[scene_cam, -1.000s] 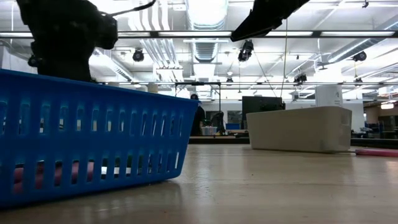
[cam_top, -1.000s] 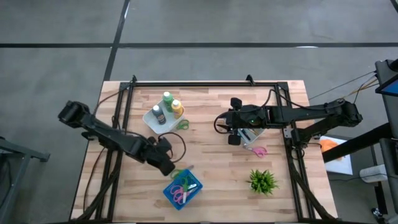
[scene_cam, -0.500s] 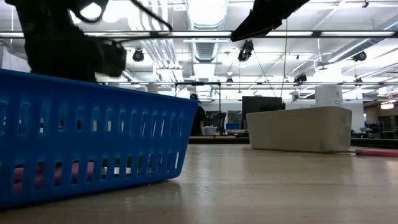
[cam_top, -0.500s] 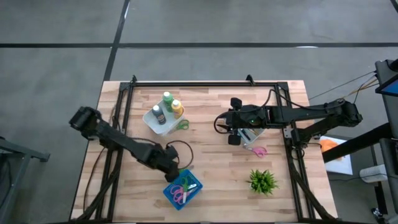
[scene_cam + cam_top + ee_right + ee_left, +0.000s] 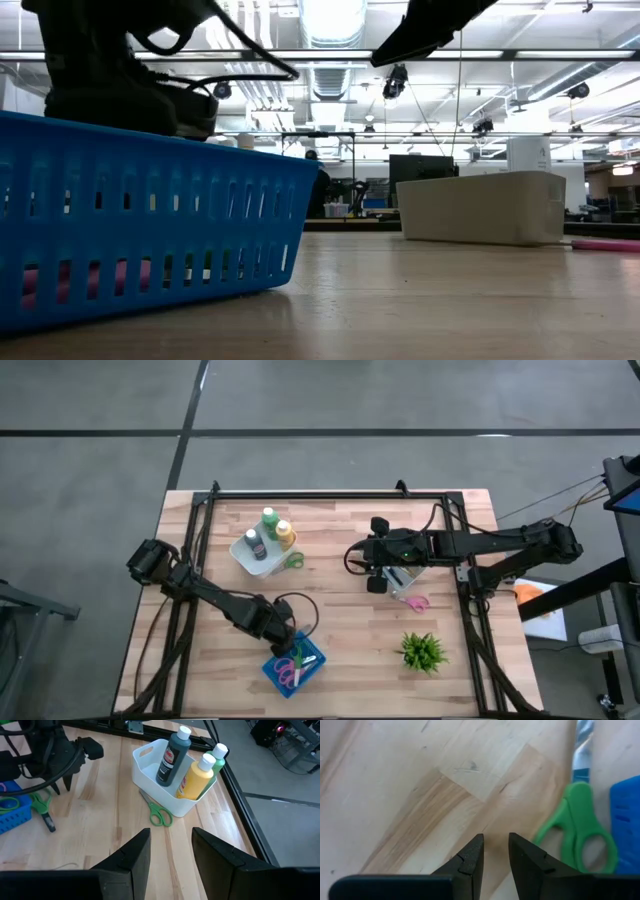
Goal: Pick & Place Paint Supplies
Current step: Put the green scissors into the blue bin
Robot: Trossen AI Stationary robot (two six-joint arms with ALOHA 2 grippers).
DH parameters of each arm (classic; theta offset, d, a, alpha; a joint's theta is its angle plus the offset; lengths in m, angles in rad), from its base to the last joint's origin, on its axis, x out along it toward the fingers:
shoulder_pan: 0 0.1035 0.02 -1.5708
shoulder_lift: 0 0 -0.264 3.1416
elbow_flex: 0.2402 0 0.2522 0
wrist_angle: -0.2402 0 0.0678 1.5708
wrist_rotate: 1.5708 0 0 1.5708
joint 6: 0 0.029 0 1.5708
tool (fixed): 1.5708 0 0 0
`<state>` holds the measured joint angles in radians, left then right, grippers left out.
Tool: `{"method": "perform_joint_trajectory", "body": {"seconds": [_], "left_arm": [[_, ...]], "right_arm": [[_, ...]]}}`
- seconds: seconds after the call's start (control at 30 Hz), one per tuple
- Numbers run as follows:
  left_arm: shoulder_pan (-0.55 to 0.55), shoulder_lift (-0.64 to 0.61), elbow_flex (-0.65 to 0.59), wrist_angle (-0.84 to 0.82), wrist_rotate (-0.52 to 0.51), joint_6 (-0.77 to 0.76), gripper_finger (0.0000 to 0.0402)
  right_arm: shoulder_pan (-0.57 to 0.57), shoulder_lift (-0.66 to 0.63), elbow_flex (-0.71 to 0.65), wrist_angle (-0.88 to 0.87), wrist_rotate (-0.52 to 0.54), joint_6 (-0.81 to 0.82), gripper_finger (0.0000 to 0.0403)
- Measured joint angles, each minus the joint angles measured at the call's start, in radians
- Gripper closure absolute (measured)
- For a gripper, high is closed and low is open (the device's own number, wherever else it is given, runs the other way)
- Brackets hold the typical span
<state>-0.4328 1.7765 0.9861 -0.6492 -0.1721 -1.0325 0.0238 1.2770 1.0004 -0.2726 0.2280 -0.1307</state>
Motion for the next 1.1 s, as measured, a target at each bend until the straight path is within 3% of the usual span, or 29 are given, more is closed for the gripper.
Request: {"method": "perform_joint_trajectory", "body": {"seconds": [0.3, 0.77, 1.1], "left_arm": [[0.002, -0.005, -0.038, 0.036, -0.007, -0.014, 0.0309], [0.017, -0.078, -0.045, -0.053, -0.071, -0.012, 0.0309], [0.004, -0.076, -0.044, 0.060, 0.019, 0.019, 0.0309]], "right_arm": [[0.000, 0.000, 0.000, 0.000, 0.000, 0.000, 0.0260], [0.000, 0.000, 0.000, 0.000, 0.000, 0.000, 0.0260], [0.000, 0.000, 0.000, 0.000, 0.000, 0.000, 0.0260]]}}
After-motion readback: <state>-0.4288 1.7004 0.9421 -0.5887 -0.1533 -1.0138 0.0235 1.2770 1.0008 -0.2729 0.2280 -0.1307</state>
